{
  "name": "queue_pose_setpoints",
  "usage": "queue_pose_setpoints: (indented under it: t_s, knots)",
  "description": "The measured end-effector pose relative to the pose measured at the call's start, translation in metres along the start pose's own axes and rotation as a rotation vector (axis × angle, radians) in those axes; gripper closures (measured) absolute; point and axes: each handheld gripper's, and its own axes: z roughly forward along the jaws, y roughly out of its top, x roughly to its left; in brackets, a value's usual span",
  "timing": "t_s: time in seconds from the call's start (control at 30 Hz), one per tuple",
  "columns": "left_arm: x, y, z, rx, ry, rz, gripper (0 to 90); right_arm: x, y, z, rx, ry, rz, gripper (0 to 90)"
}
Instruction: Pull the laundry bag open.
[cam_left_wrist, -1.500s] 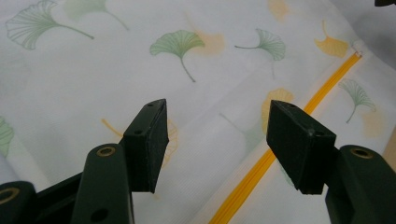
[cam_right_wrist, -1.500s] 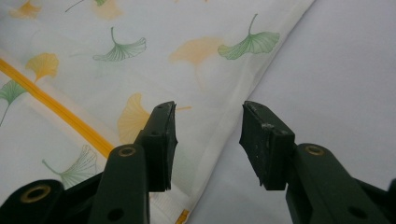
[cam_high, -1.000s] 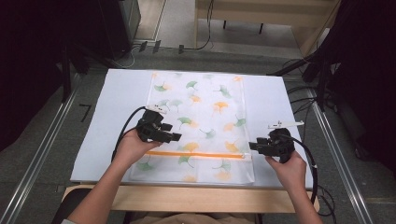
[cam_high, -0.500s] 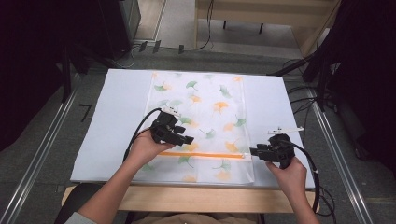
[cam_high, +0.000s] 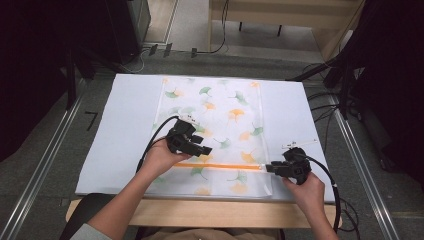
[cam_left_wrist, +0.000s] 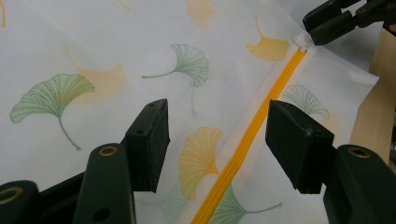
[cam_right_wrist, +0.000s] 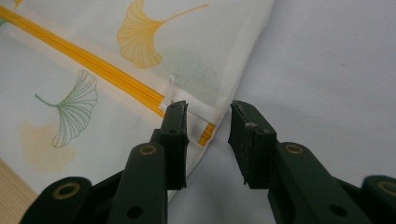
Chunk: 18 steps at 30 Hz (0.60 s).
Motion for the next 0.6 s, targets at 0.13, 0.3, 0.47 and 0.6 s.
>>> queue_pose_setpoints:
  t_s: [0.13, 0.3, 0.47, 0.6]
  knots:
    - [0.001, 0.0, 0.0, 0.002, 0.001, -0.001, 40.3, 0.003, 0.001, 0.004, 0.011, 0.005, -0.013, 67.9]
    - [0.001, -0.001, 0.0, 0.006, 0.003, -0.004, 40.3, 0.006, 0.002, 0.006, 0.017, -0.002, -0.021, 67.7]
    - [0.001, -0.001, 0.001, 0.008, 0.005, -0.004, 40.3, 0.011, 0.0, 0.008, 0.008, -0.035, -0.042, 70.1]
    - [0.001, -0.001, 0.002, 0.012, 0.007, -0.003, 40.3, 0.013, -0.002, 0.008, 0.0, -0.06, -0.048, 73.9]
